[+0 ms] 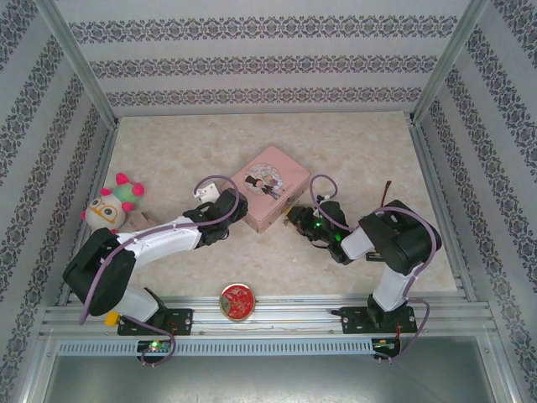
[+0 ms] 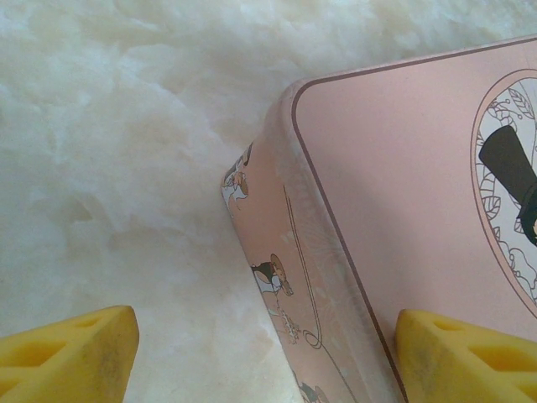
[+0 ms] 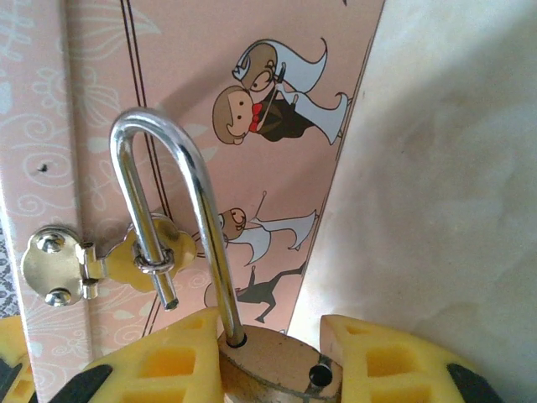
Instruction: Unlock the padlock with the key
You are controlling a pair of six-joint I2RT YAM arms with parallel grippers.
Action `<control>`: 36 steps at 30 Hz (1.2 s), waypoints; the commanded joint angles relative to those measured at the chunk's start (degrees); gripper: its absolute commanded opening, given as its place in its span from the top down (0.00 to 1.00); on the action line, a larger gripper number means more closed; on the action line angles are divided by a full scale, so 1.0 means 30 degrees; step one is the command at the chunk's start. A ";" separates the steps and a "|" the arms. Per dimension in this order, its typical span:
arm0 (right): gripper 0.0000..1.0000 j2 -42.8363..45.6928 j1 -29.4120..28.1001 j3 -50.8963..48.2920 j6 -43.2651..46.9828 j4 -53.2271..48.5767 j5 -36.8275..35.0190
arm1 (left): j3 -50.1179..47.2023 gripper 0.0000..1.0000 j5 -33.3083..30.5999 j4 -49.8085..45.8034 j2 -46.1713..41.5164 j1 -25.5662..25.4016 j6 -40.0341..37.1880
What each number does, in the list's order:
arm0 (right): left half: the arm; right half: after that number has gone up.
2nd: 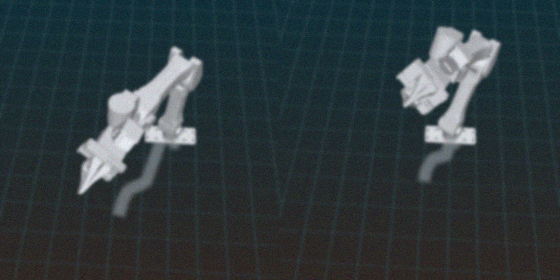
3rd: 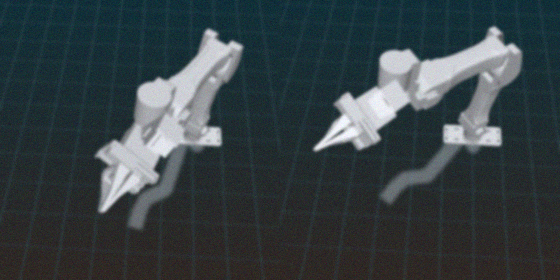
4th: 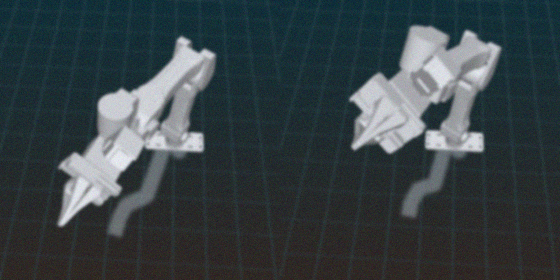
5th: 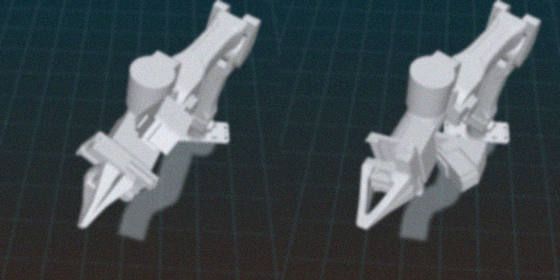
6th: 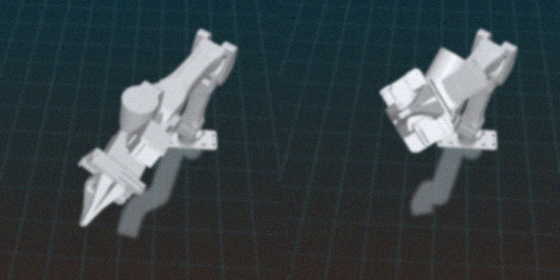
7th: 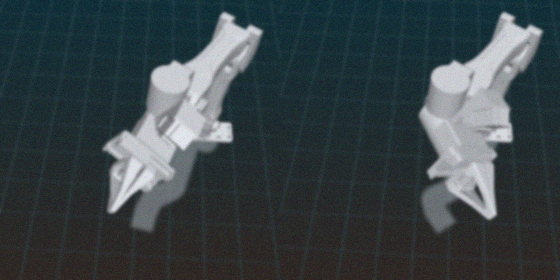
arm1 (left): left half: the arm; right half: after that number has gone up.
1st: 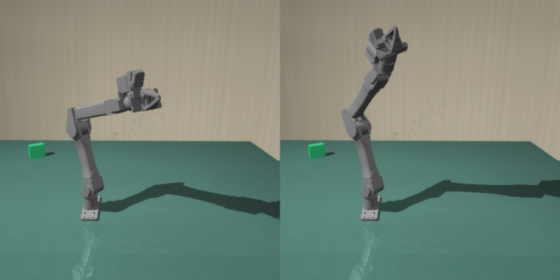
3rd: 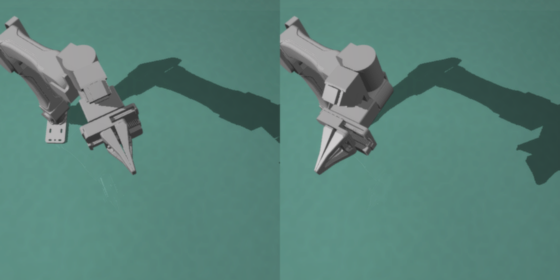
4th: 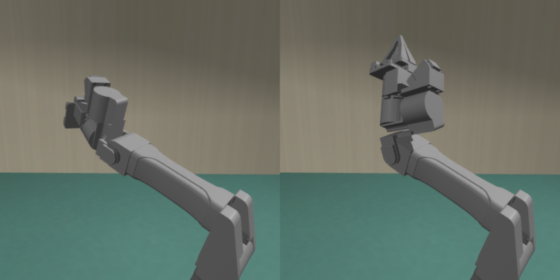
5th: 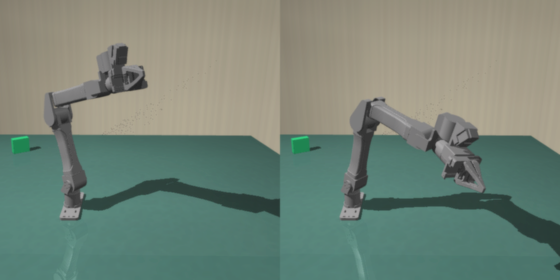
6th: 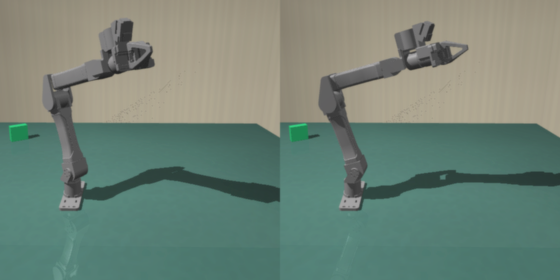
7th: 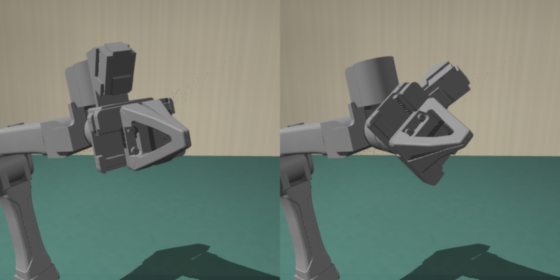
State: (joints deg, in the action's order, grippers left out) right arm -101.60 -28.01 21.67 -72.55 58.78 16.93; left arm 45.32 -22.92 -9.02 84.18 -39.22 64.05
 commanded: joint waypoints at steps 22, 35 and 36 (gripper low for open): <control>1.00 -0.1772 0.0562 0.0013 -0.0827 0.1884 -0.1195 | -0.0868 0.20 -0.0387 -0.1360 -0.0240 0.0535 -0.0297; 1.00 -0.2482 0.0606 -0.0134 -0.1040 0.3240 -0.1336 | -0.1038 0.20 -0.0359 -0.1273 -0.0492 0.0535 -0.0345; 1.00 -0.2524 0.0606 -0.0134 -0.1066 0.3340 -0.1336 | -0.1039 0.20 -0.0327 -0.1243 -0.0463 0.0535 -0.0345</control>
State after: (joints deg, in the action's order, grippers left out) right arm -106.61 -27.09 20.82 -76.64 68.90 17.82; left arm 43.97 -22.92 -8.49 83.00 -38.87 64.07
